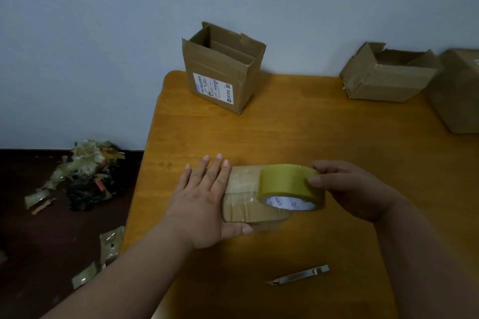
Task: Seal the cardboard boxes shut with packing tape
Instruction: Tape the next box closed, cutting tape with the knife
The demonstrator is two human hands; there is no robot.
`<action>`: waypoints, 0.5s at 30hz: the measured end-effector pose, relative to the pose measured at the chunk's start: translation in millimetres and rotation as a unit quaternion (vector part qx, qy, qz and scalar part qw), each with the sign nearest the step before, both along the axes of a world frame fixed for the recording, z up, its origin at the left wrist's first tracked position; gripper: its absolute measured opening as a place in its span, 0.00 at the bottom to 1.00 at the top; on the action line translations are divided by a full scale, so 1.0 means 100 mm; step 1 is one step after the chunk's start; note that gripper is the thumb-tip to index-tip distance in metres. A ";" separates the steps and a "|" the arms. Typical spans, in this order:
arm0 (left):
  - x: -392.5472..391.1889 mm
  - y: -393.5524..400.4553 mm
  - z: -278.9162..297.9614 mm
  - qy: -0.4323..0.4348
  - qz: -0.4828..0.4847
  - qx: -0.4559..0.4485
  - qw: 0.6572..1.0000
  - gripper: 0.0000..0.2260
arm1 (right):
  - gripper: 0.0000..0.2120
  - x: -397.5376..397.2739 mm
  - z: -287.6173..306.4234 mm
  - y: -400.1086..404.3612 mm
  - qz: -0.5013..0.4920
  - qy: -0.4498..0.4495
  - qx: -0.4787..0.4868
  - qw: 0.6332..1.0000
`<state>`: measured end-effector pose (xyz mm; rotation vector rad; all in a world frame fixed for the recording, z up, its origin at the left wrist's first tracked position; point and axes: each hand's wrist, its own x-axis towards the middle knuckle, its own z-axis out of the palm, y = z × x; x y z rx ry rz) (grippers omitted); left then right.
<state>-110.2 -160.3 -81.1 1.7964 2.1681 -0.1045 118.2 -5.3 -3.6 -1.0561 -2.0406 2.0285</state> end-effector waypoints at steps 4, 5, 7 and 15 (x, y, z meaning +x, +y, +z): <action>0.00 0.00 0.00 0.006 -0.001 -0.008 1.000 0.57 | 0.26 -0.06 0.09 0.04 -0.002 -0.011 0.062 0.998; 0.00 0.00 0.00 0.006 0.001 -0.008 1.000 0.57 | 0.24 -0.07 0.14 0.06 -0.008 -0.020 0.091 0.996; 0.00 0.00 0.00 0.007 0.001 -0.009 1.000 0.56 | 0.25 -0.05 0.25 0.12 -0.011 -0.055 0.165 0.985; 0.05 0.02 0.04 -0.010 0.033 0.033 0.999 0.39 | 0.18 -0.06 0.18 0.13 0.049 -0.250 0.277 0.926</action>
